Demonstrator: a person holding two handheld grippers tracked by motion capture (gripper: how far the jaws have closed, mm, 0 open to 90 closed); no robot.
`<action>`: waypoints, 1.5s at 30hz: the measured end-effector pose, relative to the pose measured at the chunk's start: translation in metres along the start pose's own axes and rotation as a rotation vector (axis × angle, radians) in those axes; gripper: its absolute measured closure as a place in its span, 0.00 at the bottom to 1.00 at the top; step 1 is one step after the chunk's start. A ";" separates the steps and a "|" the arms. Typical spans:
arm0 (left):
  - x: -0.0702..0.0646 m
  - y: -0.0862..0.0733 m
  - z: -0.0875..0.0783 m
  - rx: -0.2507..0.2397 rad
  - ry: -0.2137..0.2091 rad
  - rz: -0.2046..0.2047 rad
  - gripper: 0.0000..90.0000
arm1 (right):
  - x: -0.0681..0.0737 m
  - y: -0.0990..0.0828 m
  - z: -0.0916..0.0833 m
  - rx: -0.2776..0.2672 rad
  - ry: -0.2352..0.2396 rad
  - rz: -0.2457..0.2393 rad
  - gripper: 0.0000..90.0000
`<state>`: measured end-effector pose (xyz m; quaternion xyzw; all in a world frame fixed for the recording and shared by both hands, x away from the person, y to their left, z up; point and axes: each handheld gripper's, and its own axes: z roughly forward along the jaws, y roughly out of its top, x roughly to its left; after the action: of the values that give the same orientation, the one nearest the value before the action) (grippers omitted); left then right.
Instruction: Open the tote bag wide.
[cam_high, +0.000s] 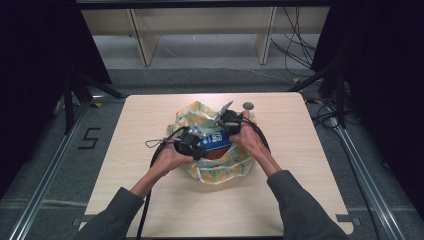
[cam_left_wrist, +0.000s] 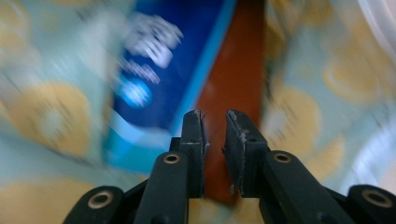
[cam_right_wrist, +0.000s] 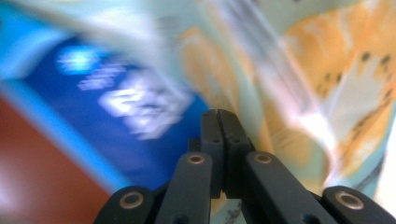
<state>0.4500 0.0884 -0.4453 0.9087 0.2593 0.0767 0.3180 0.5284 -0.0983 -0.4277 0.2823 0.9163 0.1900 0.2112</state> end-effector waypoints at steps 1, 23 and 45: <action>-0.005 -0.005 0.000 0.004 -0.019 0.012 0.86 | -0.008 0.002 0.003 0.011 -0.014 0.012 1.00; -0.023 -0.001 -0.025 -0.196 -0.036 -0.041 0.81 | -0.031 0.001 -0.012 -0.030 0.130 0.112 0.99; 0.110 0.023 0.021 -0.125 0.197 -0.295 0.80 | -0.046 -0.069 -0.017 0.066 0.098 0.171 1.00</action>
<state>0.5596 0.1192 -0.4503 0.8275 0.4143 0.1337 0.3545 0.5245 -0.1824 -0.4330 0.3568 0.9038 0.1905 0.1397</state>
